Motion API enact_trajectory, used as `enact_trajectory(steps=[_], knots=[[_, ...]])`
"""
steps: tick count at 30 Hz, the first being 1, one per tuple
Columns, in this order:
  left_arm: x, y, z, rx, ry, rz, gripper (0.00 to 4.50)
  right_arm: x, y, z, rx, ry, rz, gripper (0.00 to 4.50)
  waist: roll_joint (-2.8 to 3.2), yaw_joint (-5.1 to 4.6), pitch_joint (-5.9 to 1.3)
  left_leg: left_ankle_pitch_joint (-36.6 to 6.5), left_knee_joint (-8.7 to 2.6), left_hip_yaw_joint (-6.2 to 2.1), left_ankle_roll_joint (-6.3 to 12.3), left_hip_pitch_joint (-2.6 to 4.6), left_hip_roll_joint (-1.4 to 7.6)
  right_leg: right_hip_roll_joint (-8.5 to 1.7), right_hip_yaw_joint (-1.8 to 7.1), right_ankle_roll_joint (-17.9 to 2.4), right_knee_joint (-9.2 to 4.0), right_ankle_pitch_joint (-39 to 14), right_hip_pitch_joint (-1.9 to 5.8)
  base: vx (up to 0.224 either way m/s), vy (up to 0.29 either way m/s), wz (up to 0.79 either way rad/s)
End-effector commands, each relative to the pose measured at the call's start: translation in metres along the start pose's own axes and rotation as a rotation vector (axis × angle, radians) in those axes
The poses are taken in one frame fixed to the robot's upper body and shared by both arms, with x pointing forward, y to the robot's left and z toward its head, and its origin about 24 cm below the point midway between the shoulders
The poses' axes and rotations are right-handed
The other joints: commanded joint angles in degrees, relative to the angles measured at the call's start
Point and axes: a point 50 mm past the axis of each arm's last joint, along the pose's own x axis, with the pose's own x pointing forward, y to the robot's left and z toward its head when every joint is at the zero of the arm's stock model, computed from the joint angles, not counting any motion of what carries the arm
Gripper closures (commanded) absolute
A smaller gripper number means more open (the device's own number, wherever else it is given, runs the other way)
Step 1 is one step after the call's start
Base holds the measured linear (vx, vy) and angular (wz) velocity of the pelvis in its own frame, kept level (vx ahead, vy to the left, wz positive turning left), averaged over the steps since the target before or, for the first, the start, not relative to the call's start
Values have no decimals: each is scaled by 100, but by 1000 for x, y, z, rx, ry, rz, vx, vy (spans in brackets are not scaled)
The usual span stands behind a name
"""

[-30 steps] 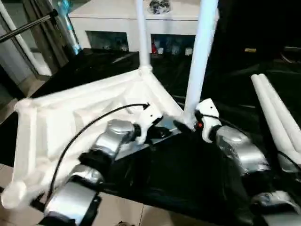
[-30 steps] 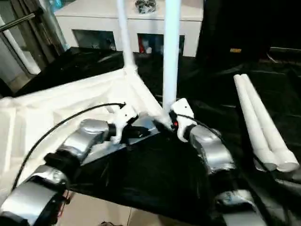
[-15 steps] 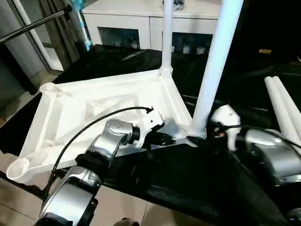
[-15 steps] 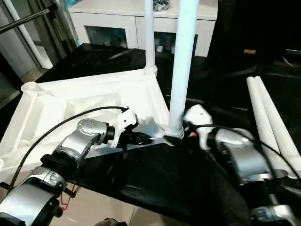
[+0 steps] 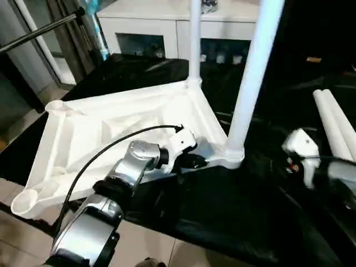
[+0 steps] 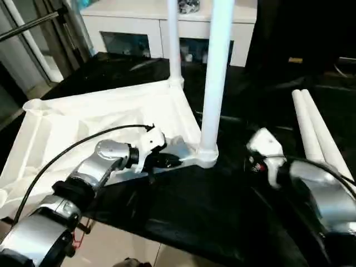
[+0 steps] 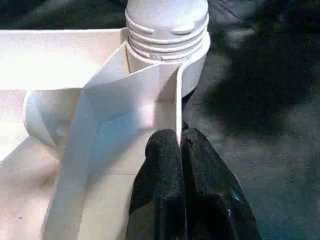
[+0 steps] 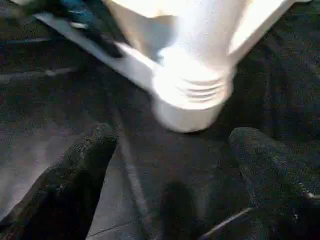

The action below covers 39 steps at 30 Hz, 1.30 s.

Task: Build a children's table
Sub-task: Rotate leg to tighten, then rotate table base

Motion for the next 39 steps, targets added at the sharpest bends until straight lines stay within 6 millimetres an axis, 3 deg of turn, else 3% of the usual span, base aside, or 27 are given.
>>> enact_trajectory(steps=[1, 2, 8, 11, 12, 13, 14, 15, 16, 17, 18, 19, 20, 21, 22, 24, 25, 27, 29, 30, 31, 33, 35, 37, 39], knots=[[0, 7, 8, 19, -24, 66, 450, 1, 6, 9, -13, -27, 40, 40, -172, -19, -387, -1107, -396, -183, 648, 103, 310, -325, 162, -1167, -438, -1335, 298, 0, 0, 0], [2, 8, 11, 31, -42, 93, 422, 3, 9, 9, -13, -28, 53, 34, -174, -19, -389, -1119, -389, -176, 651, 117, 307, -326, 166, -1164, -453, -1342, 284, 0, 0, 0], [1, 12, 26, -3, -107, 126, 372, 27, 15, 16, -26, -53, 18, 32, -175, -77, -412, -906, -375, -182, 654, 100, 295, -324, 155, -1292, -405, -1051, 276, 0, 0, 0], [-18, 28, 27, -8, -86, 264, 347, 49, 20, 20, -19, -70, -4, 32, -157, -100, -418, -860, -369, -183, 667, 112, 300, -320, 159, -1328, -382, -926, 276, 0, 0, 0], [-19, 29, 26, -11, -85, 274, 347, 50, 20, 20, -18, -71, -4, 32, -177, -139, -418, -799, -373, -193, 665, 81, 287, -312, 148, -1349, -347, -843, 282, 0, 0, 0], [-34, 38, 25, -32, -75, 355, 316, 59, 23, 21, -7, -74, -9, 32, -216, -162, -413, -774, -376, -196, 658, 80, 287, -321, 146, -1367, -324, -832, 281, 0, 0, 0], [-52, 49, 22, -40, -56, 456, 316, 69, 25, 23, -4, -80, -15, 32, -208, -172, -411, -793, -378, -193, 653, 88, 284, -318, 143, -1361, -340, -889, 275, 0, 0, 0], [-52, 49, 22, -40, -56, 456, 309, 69, 25, 23, -4, -80, -15, 32, -187, -201, -413, -804, -373, -196, 625, 91, 285, -320, 143, -1380, -328, -907, 268, 0, 0, 0], [-92, 63, 13, -37, 9, 623, 304, 85, 30, 27, 9, -93, -11, 32, -215, -215, -400, -830, -377, -183, 602, 108, 281, -297, 145, -1340, -369, -999, 262, 0, 0, 0], [-104, 66, 10, -31, 34, 668, 296, 89, 32, 29, 10, -97, -6, 32, -236, -256, -399, -746, -385, -198, 582, 72, 279, -306, 155, -1355, -310, -922, 272, 0, 0, 0], [-105, 66, 9, -30, 36, 671, 279, 90, 32, 29, 10, -97, -6, 32, -171, -251, -402, -751, -393, -208, 520, 98, 288, -299, 146, -1286, -311, -1011, 263, 0, 0, 0], [-105, 66, 9, -30, 36, 671, 279, 90, 32, 29, 10, -97, -6, 32, -166, -258, -394, -791, -394, -192, 498, 132, 291, -278, 156, -1272, -338, -1035, 233, 0, 0, 0], [-124, 70, 4, -30, 74, 740, 279, 95, 35, 30, 13, -98, 3, 32, -269, -243, -392, -801, -395, -178, 467, 155, 305, -275, 173, -1302, -345, -968, 232, 0, 0, 0], [-142, 71, 0, -26, 109, 801, 261, 99, 37, 31, 14, -98, 9, 32, -257, -201, -393, -751, -406, -176, 445, 164, 331, -291, 187, -1350, -298, -878, 217, 0, 0, 0], [-142, 71, 0, -26, 109, 801, 257, 99, 37, 31, 14, -98, 9, 32, -189, -187, -393, -708, -415, -181, 426, 158, 321, -281, 180, -1327, -285, -875, 209, 0, 0, 0], [-183, 75, -9, -24, 209, 979, 240, 106, 37, 31, 20, -89, -3, 32, -186, -182, -400, -752, -430, -186, 312, 180, 344, -269, 185, -1339, -256, -694, 196, 0, 0, 0], [-183, 75, -9, -24, 209, 979, 229, 106, 37, 31, 20, -89, -3, 32, -184, -181, -392, -764, -431, -187, 296, 181, 332, -263, 186, -1323, -262, -668, 187, 0, 0, 0], [-215, 76, -20, -20, 326, 1124, 217, 111, 35, 29, 28, -73, -36, 32, -188, -168, -382, -962, -454, -182, 138, 211, 325, -259, 196, -1320, -276, -646, 182, 0, 0, 0], [-219, 76, -22, -20, 347, 1137, 217, 111, 35, 29, 28, -70, -40, 32, -205, -153, -369, -1130, -471, -176, 20, 218, 312, -253, 205, -1297, -274, -669, 179, 0, 0, 0], [-239, 72, -38, -25, 479, 1202, 217, 113, 32, 26, 34, -53, -68, 32, -171, -157, -369, -1268, -478, -182, -68, 231, 312, -253, 213, -1272, -269, -690, 161, 0, 0, 0], [-245, 70, -44, -29, 522, 1216, 242, 114, 32, 25, 35, -47, -76, 32, -185, -169, -361, -1398, -501, -193, -123, 210, 299, -260, 211, -1234, -279, -811, 188, 0, 0, 0], [-248, 68, -51, -39, 559, 1216, 252, 114, 31, 24, 35, -42, -82, 32, -178, -162, -348, -1594, -509, -193, -200, 236, 301, -268, 225, -1190, -310, -1011, 159, 0, 0, 0], [-242, 62, -72, -107, 596, 1151, 271, 112, 29, 22, 42, -34, -95, 32, -166, -146, -342, -1838, -515, -190, -297, 270, 289, -269, 235, -1131, -350, -1233, 129, 0, 0, 0], [-233, 59, -84, -120, 617, 1085, 295, 112, 28, 19, 51, -21, -98, 69, -169, -137, -347, -1915, -527, -204, -336, 259, 284, -269, 240, -1090, -349, -1254, 139, 0, 0, 0], [-228, 58, -89, -119, 622, 1046, 300, 113, 28, 18, 56, -13, -99, 69, -172, -132, -356, -1913, -540, -218, -363, 245, 292, -278, 243, -1074, -344, -1123, 147, 0, 0, 0]])
